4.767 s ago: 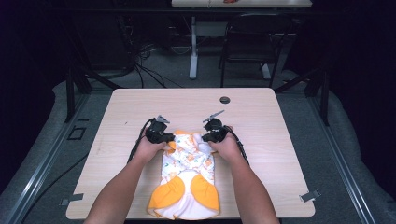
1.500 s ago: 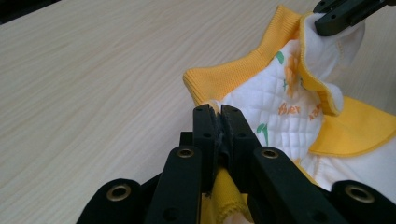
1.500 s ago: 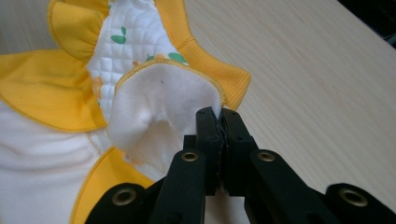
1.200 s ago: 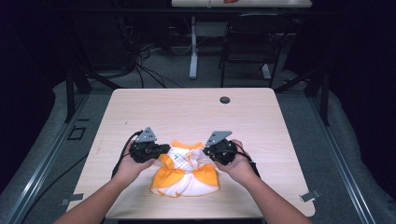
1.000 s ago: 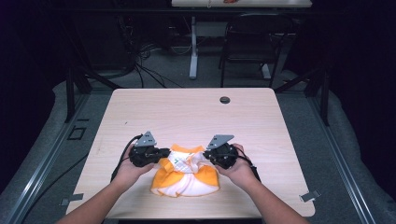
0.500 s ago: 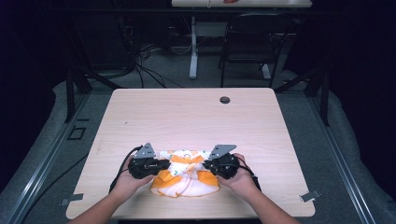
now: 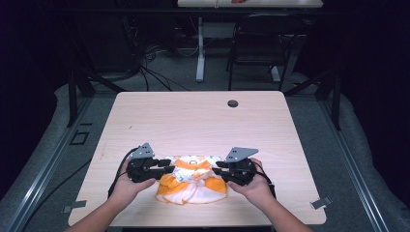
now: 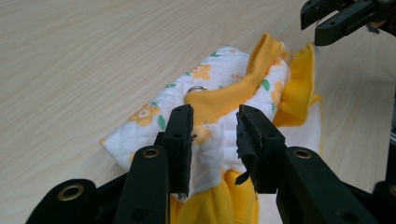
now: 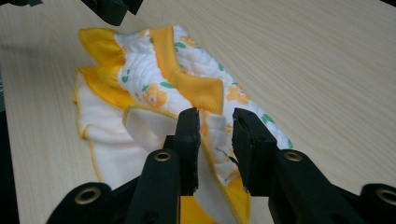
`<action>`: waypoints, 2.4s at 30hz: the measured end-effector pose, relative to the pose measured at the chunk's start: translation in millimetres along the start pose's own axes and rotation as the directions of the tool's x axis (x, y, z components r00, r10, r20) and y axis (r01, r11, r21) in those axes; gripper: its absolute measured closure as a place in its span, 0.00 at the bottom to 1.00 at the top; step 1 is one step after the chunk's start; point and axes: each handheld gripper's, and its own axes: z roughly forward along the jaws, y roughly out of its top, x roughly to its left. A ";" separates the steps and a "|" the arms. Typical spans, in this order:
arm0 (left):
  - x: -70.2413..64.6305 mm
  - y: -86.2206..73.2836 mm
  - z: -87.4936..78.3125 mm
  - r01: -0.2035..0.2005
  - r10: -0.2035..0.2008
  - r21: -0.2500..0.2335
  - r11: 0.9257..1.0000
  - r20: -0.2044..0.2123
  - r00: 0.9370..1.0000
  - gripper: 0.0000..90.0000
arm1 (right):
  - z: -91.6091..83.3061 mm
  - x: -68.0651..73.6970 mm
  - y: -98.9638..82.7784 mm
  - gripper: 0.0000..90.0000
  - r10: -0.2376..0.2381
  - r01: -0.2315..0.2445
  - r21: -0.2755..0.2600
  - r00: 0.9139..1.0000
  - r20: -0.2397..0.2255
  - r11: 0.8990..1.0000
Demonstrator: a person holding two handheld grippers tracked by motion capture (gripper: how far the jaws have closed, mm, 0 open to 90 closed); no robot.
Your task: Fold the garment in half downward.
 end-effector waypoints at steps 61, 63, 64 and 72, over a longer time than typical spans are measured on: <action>-23.6 -62.6 23.9 0.018 -0.023 0.110 0.994 0.039 0.999 1.00 | 36.4 33.5 -50.0 1.00 0.029 -0.005 0.190 0.991 -0.127 0.982; -22.5 -62.7 24.1 0.024 -0.029 0.111 0.994 0.036 0.999 1.00 | 37.2 33.7 -50.4 1.00 0.033 -0.009 0.185 0.991 -0.127 0.983; -21.9 -62.7 24.3 0.022 -0.026 0.111 0.994 0.032 0.999 1.00 | 37.3 33.0 -50.3 1.00 0.031 -0.008 0.187 0.992 -0.125 0.982; -16.0 -61.4 27.5 0.027 -0.029 0.113 0.993 0.020 0.999 1.00 | 38.9 31.0 -50.3 1.00 0.036 -0.012 0.185 0.991 -0.130 0.983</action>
